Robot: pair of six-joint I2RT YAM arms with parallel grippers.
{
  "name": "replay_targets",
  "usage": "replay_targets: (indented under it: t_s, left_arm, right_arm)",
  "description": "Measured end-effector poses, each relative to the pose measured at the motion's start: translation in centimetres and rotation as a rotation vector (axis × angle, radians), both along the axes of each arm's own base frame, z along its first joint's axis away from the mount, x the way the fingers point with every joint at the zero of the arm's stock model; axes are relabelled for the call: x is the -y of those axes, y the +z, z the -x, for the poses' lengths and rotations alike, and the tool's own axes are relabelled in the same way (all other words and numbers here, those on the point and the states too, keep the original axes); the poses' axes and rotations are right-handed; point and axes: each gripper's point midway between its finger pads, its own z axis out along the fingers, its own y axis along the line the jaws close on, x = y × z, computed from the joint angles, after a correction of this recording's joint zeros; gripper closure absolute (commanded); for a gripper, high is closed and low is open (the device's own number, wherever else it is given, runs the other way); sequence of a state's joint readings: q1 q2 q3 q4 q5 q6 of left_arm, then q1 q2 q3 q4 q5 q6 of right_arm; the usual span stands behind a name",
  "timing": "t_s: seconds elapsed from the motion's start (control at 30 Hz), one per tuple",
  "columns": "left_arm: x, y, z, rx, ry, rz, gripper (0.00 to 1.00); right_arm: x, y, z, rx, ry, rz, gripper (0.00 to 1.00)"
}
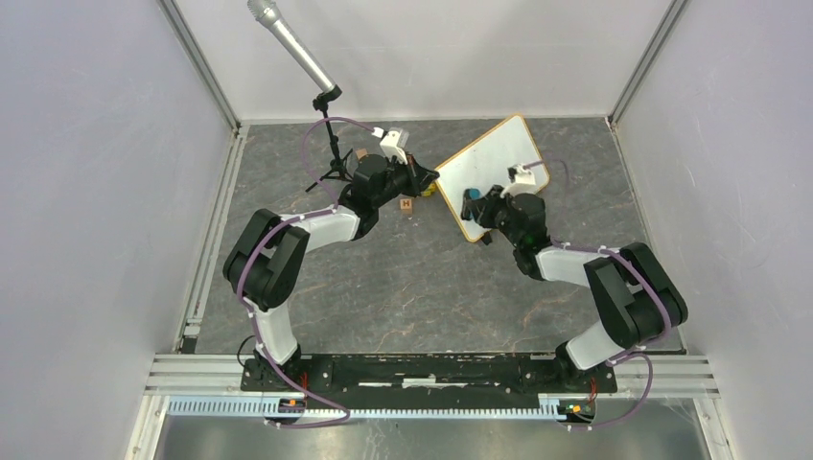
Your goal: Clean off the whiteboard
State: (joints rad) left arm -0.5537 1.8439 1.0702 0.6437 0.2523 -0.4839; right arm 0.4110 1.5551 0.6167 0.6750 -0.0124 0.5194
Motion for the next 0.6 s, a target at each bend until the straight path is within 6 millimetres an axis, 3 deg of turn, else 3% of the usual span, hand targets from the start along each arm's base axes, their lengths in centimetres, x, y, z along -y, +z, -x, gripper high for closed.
replay_targets:
  t_s: [0.17,0.37,0.47,0.6]
  left_arm:
    - [0.1,0.1,0.0,0.003,-0.003,0.003,0.98]
    - [0.2,0.3,0.2,0.007,-0.014,0.007,0.96]
    - [0.2,0.3,0.2,0.007,-0.014,0.007,0.97]
    - [0.2,0.2,0.2,0.007,-0.014,0.007,0.98]
  right_arm:
    - [4.0,-3.2,1.2,-0.080,-0.102,-0.028,0.85]
    - [5.7,-3.8,2.7,-0.142,-0.117,0.104,0.84]
    - [6.2,-2.2,3.1,-0.133,-0.108,0.166,0.84]
    - [5.2,1.3,1.6,-0.069,-0.078,0.180,0.84]
